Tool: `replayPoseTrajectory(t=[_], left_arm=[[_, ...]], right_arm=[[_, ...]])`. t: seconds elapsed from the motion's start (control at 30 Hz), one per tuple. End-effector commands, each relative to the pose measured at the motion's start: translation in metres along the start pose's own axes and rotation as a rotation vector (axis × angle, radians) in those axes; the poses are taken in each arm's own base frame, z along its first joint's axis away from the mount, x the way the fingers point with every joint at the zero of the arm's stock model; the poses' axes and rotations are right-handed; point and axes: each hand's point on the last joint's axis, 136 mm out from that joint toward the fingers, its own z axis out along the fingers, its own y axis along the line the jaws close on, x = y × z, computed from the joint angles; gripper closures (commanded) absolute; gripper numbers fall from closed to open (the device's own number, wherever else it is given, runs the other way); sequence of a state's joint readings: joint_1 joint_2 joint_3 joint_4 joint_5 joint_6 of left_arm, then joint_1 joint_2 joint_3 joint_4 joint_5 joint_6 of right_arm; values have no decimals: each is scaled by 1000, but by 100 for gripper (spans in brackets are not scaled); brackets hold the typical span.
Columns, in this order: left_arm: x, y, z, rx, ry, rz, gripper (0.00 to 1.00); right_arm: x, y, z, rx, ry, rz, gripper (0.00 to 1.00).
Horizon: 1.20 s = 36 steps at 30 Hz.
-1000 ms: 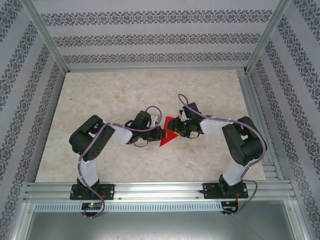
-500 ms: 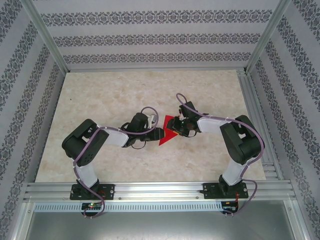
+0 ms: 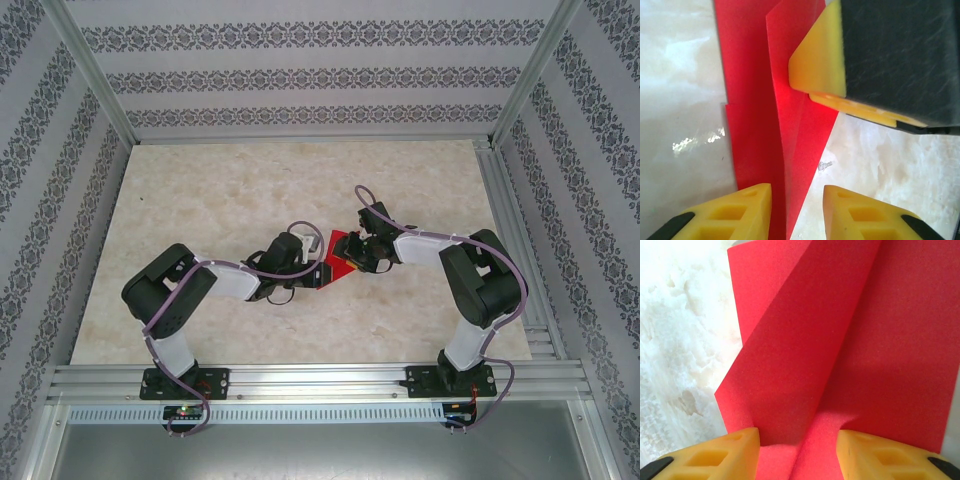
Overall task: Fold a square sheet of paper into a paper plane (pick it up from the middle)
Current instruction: Fourth fold the wing at the center of the table.
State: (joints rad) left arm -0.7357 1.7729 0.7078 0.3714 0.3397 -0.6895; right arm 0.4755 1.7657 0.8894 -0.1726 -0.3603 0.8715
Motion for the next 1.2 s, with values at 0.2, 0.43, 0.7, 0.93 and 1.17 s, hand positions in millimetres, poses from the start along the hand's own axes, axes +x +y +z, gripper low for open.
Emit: replayPoseTrajectory(t=[0.2, 0.43, 0.7, 0.93, 1.17], left_arm=[[2, 4, 5, -49, -1, 89, 69], [8, 9, 9, -62, 22, 114, 74], [8, 20, 8, -119, 16, 56, 86], [8, 21, 7, -94, 13, -47, 88], [-4, 6, -8, -58, -27, -59, 77]], right_arm=[[18, -70, 17, 236, 49, 121, 52], [22, -84, 20, 284, 71, 172, 50], [24, -90, 18, 314, 74, 166, 49], [21, -96, 13, 380, 71, 105, 48], [25, -109, 18, 456, 78, 128, 47]])
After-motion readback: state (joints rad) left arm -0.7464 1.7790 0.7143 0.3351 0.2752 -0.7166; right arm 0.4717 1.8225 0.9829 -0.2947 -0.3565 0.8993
